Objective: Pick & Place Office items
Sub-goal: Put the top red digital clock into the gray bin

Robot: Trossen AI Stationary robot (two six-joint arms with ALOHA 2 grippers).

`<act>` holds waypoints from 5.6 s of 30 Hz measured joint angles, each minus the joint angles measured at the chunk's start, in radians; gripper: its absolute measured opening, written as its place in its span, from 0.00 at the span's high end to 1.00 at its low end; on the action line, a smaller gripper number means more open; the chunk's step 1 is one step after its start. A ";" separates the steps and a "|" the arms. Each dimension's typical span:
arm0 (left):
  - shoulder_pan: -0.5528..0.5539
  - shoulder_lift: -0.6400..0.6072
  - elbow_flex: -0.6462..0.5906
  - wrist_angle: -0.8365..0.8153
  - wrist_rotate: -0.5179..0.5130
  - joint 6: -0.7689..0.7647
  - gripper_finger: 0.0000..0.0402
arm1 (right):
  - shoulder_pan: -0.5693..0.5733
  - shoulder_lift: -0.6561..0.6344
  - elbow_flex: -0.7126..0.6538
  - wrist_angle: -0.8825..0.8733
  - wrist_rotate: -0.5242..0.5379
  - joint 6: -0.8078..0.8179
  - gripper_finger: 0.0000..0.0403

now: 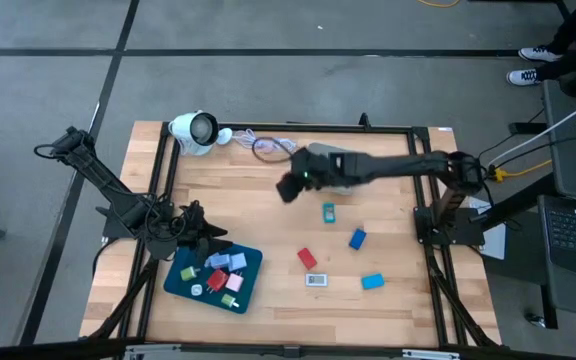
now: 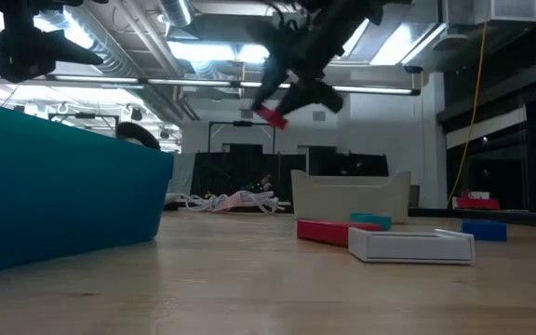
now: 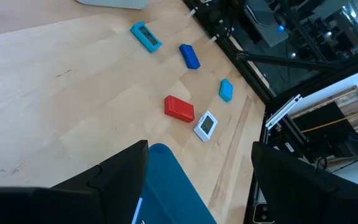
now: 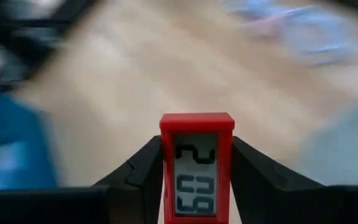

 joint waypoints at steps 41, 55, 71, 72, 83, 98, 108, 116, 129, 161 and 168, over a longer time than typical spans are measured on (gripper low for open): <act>0.000 0.004 0.000 -0.026 0.035 0.010 0.30 | -0.158 -0.001 0.080 -0.274 -0.320 -0.178 0.39; 0.000 0.004 0.000 -0.025 0.035 0.010 0.30 | -0.022 -0.001 -0.132 -0.321 -0.301 0.104 0.39; 0.000 0.004 0.000 -0.025 0.048 0.010 0.30 | -0.028 0.000 -0.319 -0.183 -0.293 0.422 0.39; 0.000 0.004 0.000 -0.025 0.049 0.010 0.30 | -0.028 0.000 -0.322 -0.179 -0.293 0.432 0.39; 0.000 0.004 0.000 -0.024 0.054 0.002 0.30 | -0.028 0.000 -0.350 -0.182 -0.269 0.477 0.39; 0.000 0.004 -0.001 -0.024 0.063 0.000 0.30 | -0.028 0.051 -0.348 -0.165 -0.283 0.476 0.39; 0.000 0.004 -0.001 -0.025 0.061 0.000 0.30 | -0.032 0.067 -0.346 -0.156 -0.290 0.473 0.63; 0.000 0.004 -0.001 -0.026 0.061 0.004 0.30 | -0.035 0.073 -0.351 0.062 -0.349 0.473 0.68; 0.000 0.003 -0.001 -0.026 0.058 -0.007 0.30 | -0.061 0.076 -0.351 0.606 -0.368 0.530 0.68; 0.000 0.003 -0.011 -0.048 0.062 -0.036 0.30 | -0.275 -0.154 -0.349 -0.084 -0.078 0.300 0.68; 0.000 0.003 -0.027 -0.045 0.072 -0.063 0.30 | -0.280 -0.154 -0.349 -0.100 -0.094 0.289 0.64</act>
